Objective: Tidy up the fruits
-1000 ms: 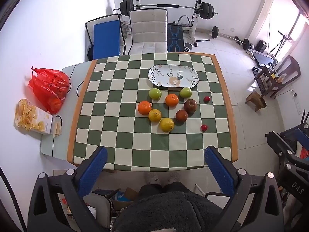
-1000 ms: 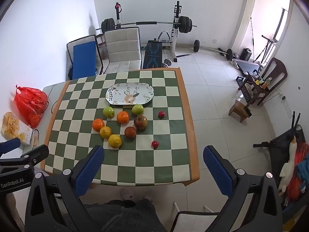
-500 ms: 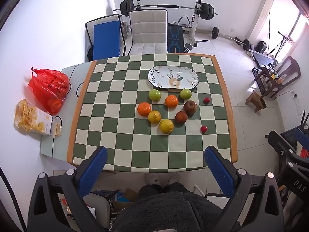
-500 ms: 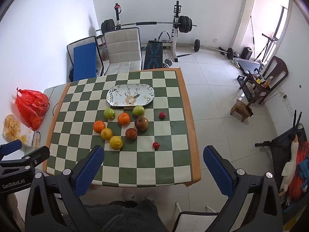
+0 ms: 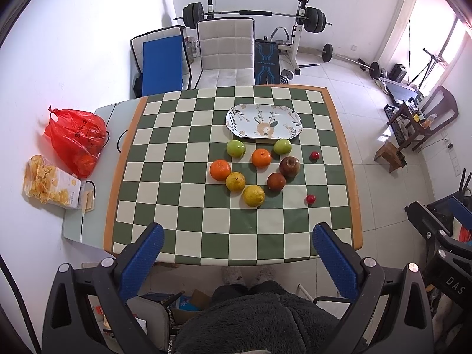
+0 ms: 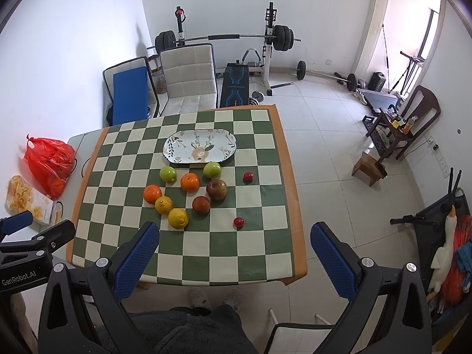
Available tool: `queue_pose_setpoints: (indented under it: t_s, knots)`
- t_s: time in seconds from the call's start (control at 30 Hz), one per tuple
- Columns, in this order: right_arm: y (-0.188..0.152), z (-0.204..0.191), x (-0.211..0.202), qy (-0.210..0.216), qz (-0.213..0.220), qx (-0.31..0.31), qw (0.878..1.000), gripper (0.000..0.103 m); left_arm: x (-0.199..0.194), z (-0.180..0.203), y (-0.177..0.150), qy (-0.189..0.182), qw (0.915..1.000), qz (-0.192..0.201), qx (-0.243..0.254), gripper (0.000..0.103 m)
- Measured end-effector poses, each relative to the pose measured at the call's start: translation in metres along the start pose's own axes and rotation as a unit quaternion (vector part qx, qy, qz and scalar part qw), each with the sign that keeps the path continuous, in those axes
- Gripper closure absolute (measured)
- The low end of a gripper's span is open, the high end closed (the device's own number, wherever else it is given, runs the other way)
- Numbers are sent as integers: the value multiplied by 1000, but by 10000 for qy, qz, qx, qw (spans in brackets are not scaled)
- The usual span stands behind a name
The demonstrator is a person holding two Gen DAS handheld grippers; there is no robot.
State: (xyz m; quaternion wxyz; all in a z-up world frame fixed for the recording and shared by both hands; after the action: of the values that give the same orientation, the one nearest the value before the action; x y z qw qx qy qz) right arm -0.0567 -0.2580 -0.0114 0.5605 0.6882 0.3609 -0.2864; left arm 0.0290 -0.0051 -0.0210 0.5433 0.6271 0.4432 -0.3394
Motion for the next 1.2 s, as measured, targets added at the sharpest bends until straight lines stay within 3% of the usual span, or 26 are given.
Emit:
queue_pose_setpoints:
  t_s: [1.2]
  knots:
    - [9,-4,-15,-50,89,-82,9999,0,-18,5,5,-48,9999,136,-56,0]
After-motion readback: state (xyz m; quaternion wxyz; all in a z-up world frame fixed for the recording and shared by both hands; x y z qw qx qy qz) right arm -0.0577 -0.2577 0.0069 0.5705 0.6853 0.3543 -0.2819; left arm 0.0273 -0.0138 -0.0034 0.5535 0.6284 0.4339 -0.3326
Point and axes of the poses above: each gripper's, at about its wrist camera, not at the fingertips, and x roughly the way its jaws point, z to its right, y to its top, the point moved 3 cm from there along x, roughly the way its jaws point, and after that the axes turned 11 degrees about y, right-handed, at the moved point
